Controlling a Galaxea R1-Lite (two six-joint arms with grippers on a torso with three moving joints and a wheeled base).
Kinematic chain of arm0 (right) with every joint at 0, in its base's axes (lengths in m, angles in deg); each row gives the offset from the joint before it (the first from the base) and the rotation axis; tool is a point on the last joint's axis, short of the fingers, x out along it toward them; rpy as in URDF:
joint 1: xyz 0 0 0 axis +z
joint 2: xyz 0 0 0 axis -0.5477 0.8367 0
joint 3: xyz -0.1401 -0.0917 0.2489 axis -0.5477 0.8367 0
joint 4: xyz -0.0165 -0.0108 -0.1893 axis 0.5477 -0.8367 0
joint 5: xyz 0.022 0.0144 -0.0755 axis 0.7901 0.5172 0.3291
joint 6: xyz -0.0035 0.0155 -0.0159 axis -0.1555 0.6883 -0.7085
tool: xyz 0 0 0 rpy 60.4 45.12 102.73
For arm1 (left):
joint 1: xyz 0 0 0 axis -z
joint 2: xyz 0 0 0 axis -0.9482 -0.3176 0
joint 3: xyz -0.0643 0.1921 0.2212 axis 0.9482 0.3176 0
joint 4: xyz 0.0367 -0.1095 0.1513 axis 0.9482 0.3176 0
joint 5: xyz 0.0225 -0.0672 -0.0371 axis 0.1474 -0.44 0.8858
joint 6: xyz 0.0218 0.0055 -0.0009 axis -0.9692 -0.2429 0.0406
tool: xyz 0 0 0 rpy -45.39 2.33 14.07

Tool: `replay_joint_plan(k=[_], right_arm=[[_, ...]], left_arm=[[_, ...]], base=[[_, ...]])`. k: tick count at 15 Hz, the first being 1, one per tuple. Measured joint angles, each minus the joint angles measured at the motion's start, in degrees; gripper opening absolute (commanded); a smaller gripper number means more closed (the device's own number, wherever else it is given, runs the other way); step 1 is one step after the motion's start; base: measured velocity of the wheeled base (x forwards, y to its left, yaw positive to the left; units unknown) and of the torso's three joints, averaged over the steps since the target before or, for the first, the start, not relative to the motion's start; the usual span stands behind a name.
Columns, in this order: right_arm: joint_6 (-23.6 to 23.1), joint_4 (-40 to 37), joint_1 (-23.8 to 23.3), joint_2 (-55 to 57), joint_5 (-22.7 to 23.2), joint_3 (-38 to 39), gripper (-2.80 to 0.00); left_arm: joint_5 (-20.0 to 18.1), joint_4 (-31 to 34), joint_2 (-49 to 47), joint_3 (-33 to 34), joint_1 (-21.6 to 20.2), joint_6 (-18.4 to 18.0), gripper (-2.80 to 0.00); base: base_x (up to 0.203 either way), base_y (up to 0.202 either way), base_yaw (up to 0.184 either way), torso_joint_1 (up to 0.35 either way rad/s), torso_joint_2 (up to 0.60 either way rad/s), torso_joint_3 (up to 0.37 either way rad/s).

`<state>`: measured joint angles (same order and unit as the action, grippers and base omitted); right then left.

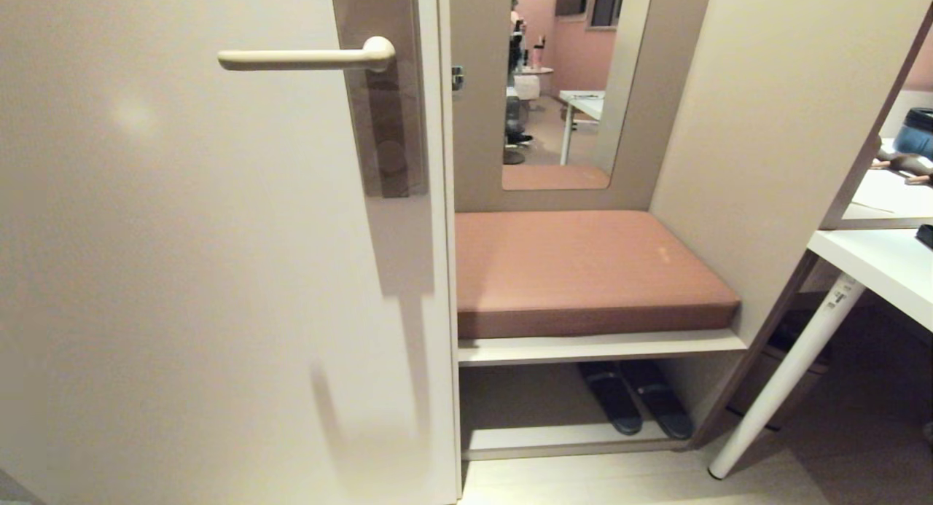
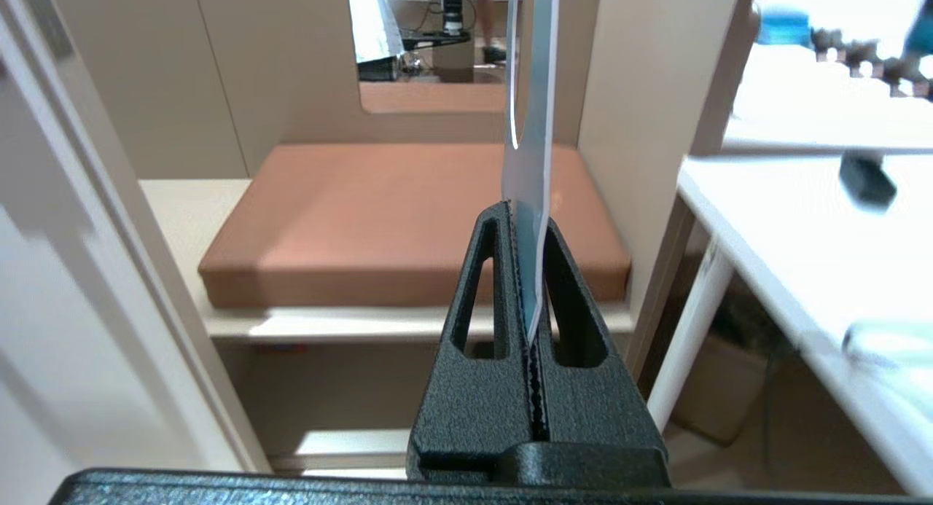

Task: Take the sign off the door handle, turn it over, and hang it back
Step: Hand it to the other hand

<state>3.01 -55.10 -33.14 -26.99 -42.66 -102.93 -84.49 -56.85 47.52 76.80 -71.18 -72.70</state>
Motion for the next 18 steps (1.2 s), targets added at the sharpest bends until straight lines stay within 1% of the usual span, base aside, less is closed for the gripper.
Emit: replay_joint_plan(k=[2,3,5,7,9,11,12,13,15,16,18], right_arm=[[-0.94,0.11,0.00,6.03,0.71,-5.98,-2.80],[-1.41,0.13,0.00,8.91,2.07,-8.88,-2.80],[-1.72,0.58,0.00,12.31,7.27,-11.64,-2.80],[-2.28,1.00,0.00,14.65,12.50,-12.73,-2.80],[-2.98,1.07,0.00,16.71,15.38,-14.04,-2.80],[-3.09,1.11,0.00,18.38,20.24,-15.32,-2.80],[-3.15,1.13,0.00,19.12,22.89,-15.73,-2.80],[-3.23,1.21,0.00,19.79,25.39,-16.15,-2.80],[-3.21,2.80,0.00,21.26,30.43,-17.08,-2.80],[-3.15,4.26,0.00,22.19,33.31,-17.46,-2.80],[-3.10,5.98,0.00,24.03,38.89,-17.99,-2.80]], left_arm=[[-0.02,-0.05,0.00,0.00,0.00,-0.19,-2.80],[-0.16,-0.18,0.00,-0.02,0.00,-0.70,-2.80],[-1.12,-1.35,0.00,-0.05,0.02,-2.70,-2.80],[-1.99,-1.42,-0.05,-0.59,0.02,-3.27,-2.80],[-5.59,-0.38,-1.36,-4.28,0.04,-3.06,-2.80],[-9.46,-0.06,-5.50,-8.64,0.24,-2.10,-2.80],[-11.43,-0.02,-8.23,-11.00,0.75,-1.06,-2.80],[-13.43,-0.06,-11.23,-13.60,1.81,0.43,-2.80],[-17.44,-0.59,-17.51,-19.06,6.41,4.25,-2.80],[-19.20,-1.61,-20.91,-21.83,10.01,6.37,-2.80],[-20.78,-4.72,-27.52,-26.47,17.54,9.63,-2.80]], base=[[0.000,0.000,0.000,0.000,0.00,0.000],[0.000,0.000,0.000,0.000,0.00,0.000],[0.000,0.000,0.000,0.000,0.00,0.000],[0.000,0.000,0.000,0.000,0.00,0.000],[0.000,0.000,0.000,0.000,0.00,0.000],[0.000,0.000,0.000,0.000,0.00,0.000],[0.000,0.000,0.000,0.000,0.00,0.000],[0.000,0.000,0.000,0.000,0.00,0.000],[0.000,0.000,0.000,0.000,0.00,0.000],[0.000,0.000,0.000,0.000,0.00,0.000],[0.000,0.000,0.000,0.000,0.00,0.000]])
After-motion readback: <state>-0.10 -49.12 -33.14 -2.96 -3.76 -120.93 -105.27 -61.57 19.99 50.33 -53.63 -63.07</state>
